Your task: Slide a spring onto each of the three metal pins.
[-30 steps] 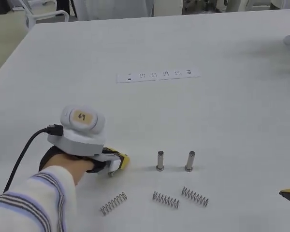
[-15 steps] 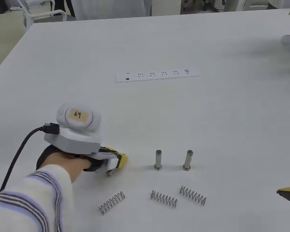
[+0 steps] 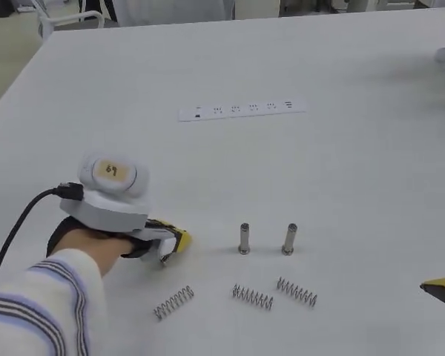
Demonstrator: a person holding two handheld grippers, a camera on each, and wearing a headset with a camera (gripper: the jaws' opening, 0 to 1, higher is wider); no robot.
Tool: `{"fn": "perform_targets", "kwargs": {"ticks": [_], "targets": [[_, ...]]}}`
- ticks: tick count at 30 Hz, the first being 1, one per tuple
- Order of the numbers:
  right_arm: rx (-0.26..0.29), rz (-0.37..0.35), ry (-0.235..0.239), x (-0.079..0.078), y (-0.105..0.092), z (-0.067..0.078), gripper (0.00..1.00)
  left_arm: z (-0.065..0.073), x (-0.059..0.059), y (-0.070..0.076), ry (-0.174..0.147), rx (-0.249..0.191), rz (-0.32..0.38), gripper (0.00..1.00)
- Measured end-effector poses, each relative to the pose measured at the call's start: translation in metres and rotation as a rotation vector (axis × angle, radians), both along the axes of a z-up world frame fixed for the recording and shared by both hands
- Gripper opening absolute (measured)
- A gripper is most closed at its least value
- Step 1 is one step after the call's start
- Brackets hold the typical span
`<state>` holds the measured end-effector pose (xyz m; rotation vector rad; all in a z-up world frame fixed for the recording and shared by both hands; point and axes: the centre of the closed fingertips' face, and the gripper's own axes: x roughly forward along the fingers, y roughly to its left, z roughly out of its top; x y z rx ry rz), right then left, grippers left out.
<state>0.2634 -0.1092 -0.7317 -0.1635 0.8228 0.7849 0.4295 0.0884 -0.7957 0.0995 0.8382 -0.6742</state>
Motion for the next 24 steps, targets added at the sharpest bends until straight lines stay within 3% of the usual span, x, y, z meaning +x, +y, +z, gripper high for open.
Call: {"fn": "perform_targets", "kwargs": {"ticks": [15, 21, 24], "targets": [[-0.002, 0.013, -0.006, -0.005, 0.002, 0.001, 0.93, 0.019, -0.003, 0.002, -0.045, -0.022, 0.019, 0.00], [0.000, 0.009, -0.015, -0.005, 0.001, 0.002, 0.93, 0.025, -0.004, 0.000, -0.081, -0.019, -0.014, 0.00], [-0.001, 0.011, -0.016, -0.005, 0.002, 0.002, 0.93, 0.027, -0.005, 0.000, -0.083, -0.026, -0.007, 0.00]]}}
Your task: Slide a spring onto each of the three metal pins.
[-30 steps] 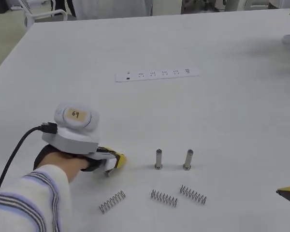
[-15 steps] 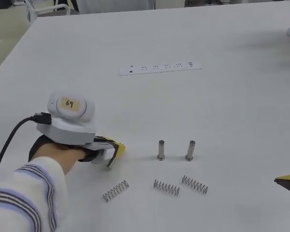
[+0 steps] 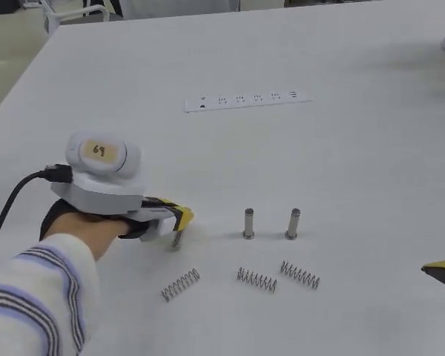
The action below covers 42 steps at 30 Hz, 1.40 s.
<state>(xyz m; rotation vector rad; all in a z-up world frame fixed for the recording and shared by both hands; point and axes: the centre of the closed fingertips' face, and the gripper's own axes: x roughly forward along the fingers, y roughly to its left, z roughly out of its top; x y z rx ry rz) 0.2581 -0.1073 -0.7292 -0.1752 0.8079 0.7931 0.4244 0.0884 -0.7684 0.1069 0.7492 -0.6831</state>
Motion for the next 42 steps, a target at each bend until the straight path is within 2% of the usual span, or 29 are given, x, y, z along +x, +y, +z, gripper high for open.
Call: {"fn": "perform_targets", "kwargs": {"ticks": [5, 8, 15, 17, 21, 28, 31, 34, 42], "targets": [[0.004, 0.000, -0.004, -0.001, 0.000, 0.001, 0.93, 0.004, -0.003, 0.001, -0.019, -0.002, -0.002, 0.00], [0.000, 0.003, -0.004, -0.001, 0.001, 0.001, 0.93, 0.006, -0.004, 0.000, -0.009, -0.022, 0.001, 0.00], [0.002, 0.009, -0.014, 0.000, 0.003, 0.004, 0.93, 0.007, -0.008, 0.003, -0.023, -0.005, -0.009, 0.00], [0.001, 0.011, -0.015, -0.001, 0.004, 0.005, 0.93, 0.007, -0.011, 0.003, -0.012, -0.012, -0.004, 0.00], [0.002, 0.007, -0.014, -0.002, 0.003, 0.005, 0.92, 0.009, -0.015, 0.002, -0.025, -0.006, -0.016, 0.00], [0.000, 0.001, -0.012, -0.003, 0.000, 0.003, 0.93, 0.011, -0.016, 0.001, -0.030, 0.000, -0.016, 0.00], [-0.002, 0.007, -0.011, -0.003, 0.001, 0.003, 0.92, 0.012, -0.016, -0.001, -0.039, -0.004, -0.017, 0.00], [-0.002, 0.011, -0.010, -0.003, 0.002, 0.003, 0.92, 0.016, -0.018, -0.006, -0.081, 0.021, -0.034, 0.00], [0.004, 0.020, -0.004, -0.004, 0.005, 0.002, 0.92, 0.013, -0.017, -0.015, -0.081, 0.023, -0.025, 0.00]]}}
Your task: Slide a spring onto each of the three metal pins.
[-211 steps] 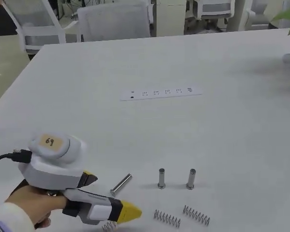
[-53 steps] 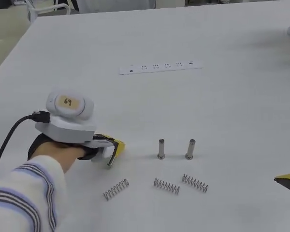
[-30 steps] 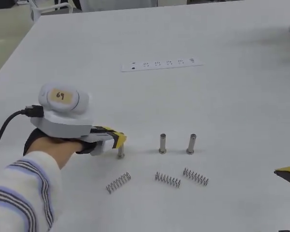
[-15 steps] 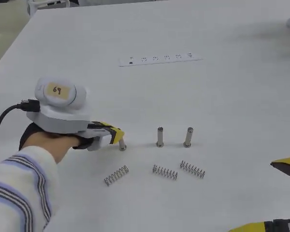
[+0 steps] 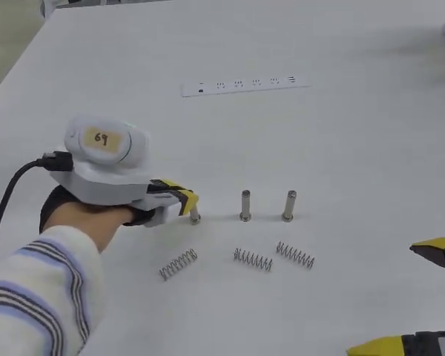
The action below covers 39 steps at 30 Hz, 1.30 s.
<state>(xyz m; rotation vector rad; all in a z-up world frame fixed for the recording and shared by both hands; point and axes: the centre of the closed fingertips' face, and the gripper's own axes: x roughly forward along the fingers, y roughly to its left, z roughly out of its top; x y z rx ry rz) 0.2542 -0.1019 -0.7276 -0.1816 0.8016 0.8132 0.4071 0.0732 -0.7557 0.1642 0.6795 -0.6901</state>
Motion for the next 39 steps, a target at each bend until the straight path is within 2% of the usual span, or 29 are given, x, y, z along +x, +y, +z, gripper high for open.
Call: {"fn": "perform_targets", "kwargs": {"ticks": [10, 16, 17, 24, 29, 32, 36, 39], "targets": [[-0.002, 0.009, 0.001, -0.001, 0.001, -0.001, 0.91, 0.001, 0.002, -0.005, -0.019, -0.001, -0.002, 0.00], [0.000, 0.015, 0.002, -0.001, 0.002, -0.001, 0.90, -0.005, 0.000, -0.004, -0.016, 0.018, -0.010, 0.00], [-0.001, 0.016, 0.001, -0.001, 0.002, 0.000, 0.90, -0.003, 0.001, -0.005, -0.032, 0.010, -0.015, 0.00], [0.002, 0.013, 0.000, -0.001, 0.001, 0.001, 0.88, -0.001, -0.005, -0.003, -0.038, -0.006, -0.010, 0.00], [0.007, 0.005, -0.011, 0.001, 0.001, 0.001, 0.91, -0.001, -0.006, -0.003, -0.051, 0.002, -0.029, 0.00], [0.008, 0.015, -0.010, 0.000, 0.003, 0.002, 0.90, -0.002, -0.006, -0.003, -0.043, -0.003, -0.030, 0.00], [0.001, 0.017, -0.005, 0.000, 0.003, 0.000, 0.91, -0.008, -0.008, -0.002, -0.062, 0.056, -0.071, 0.00], [0.008, 0.015, -0.003, -0.001, 0.003, 0.000, 0.92, -0.011, -0.007, -0.001, -0.061, 0.067, -0.072, 0.00]]}}
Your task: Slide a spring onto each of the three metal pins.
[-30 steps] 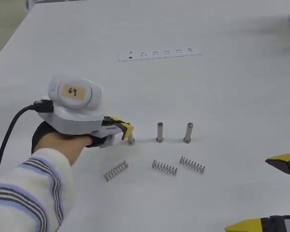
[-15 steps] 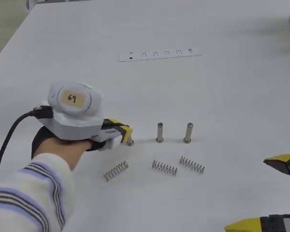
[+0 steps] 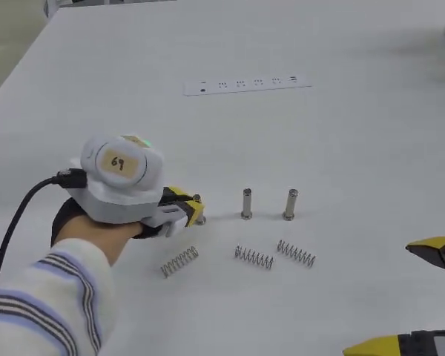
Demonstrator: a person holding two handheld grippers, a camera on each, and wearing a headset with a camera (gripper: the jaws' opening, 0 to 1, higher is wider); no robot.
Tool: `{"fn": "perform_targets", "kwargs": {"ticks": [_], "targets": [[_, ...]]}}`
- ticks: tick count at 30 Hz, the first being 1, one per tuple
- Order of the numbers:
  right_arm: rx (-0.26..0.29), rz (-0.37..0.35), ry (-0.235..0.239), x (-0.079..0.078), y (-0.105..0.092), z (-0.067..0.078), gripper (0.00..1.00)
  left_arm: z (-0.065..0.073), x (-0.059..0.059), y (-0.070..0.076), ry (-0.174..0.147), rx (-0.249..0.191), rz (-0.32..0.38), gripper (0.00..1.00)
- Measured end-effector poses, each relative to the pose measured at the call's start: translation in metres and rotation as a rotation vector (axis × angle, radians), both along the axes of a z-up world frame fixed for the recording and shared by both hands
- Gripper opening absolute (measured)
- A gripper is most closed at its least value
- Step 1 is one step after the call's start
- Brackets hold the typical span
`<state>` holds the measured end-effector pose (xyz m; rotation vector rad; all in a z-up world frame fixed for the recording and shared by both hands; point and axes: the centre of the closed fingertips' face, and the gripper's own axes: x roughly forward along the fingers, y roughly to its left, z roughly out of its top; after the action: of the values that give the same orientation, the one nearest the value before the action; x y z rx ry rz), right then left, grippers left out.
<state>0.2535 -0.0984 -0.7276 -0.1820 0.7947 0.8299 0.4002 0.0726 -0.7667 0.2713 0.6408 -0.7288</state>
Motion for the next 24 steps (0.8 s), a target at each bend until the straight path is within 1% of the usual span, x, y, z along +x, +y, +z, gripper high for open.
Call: {"fn": "perform_targets", "kwargs": {"ticks": [4, 5, 6, 8, 9, 11, 12, 13, 14, 17, 24], "targets": [[-0.003, 0.005, -0.003, -0.0005, 0.0005, 0.0001, 0.93, -0.0009, 0.0022, 0.0019, 0.002, 0.003, 0.010, 0.00], [-0.002, 0.003, -0.001, -0.0007, 0.0006, -0.0002, 0.95, -0.0013, 0.0019, 0.0021, 0.008, -0.002, 0.014, 0.00], [-0.001, 0.002, 0.001, -0.0009, 0.0007, -0.0008, 0.96, -0.0029, 0.0007, 0.0020, 0.022, -0.009, 0.019, 0.00], [-0.001, 0.001, -0.004, -0.0006, 0.0008, -0.0010, 0.97, -0.0038, 0.0001, 0.0029, 0.016, 0.005, 0.016, 0.00], [-0.001, 0.003, -0.002, -0.0011, 0.0012, -0.0010, 0.97, -0.0037, 0.0002, 0.0031, 0.014, 0.006, 0.016, 0.01], [0.001, 0.007, -0.001, -0.0019, 0.0021, -0.0008, 0.97, -0.0040, -0.0012, 0.0019, 0.018, 0.003, 0.014, 0.03], [0.002, 0.008, -0.001, -0.0020, 0.0024, -0.0008, 0.98, -0.0051, -0.0015, 0.0025, 0.021, 0.011, 0.010, 0.03], [0.002, 0.009, -0.001, -0.0020, 0.0026, -0.0009, 0.98, -0.0058, -0.0014, 0.0031, 0.016, 0.022, 0.006, 0.04], [0.002, 0.009, -0.001, -0.0020, 0.0026, -0.0010, 0.98, -0.0059, -0.0013, 0.0031, 0.015, 0.023, 0.008, 0.05], [0.000, 0.010, 0.001, -0.0022, 0.0024, -0.0014, 0.98, -0.0038, -0.0009, 0.0029, 0.015, 0.014, 0.018, 0.09], [-0.007, 0.012, 0.007, -0.0034, 0.0006, -0.0024, 0.97, -0.0036, -0.0034, 0.0050, 0.029, 0.011, 0.023, 0.10]]}}
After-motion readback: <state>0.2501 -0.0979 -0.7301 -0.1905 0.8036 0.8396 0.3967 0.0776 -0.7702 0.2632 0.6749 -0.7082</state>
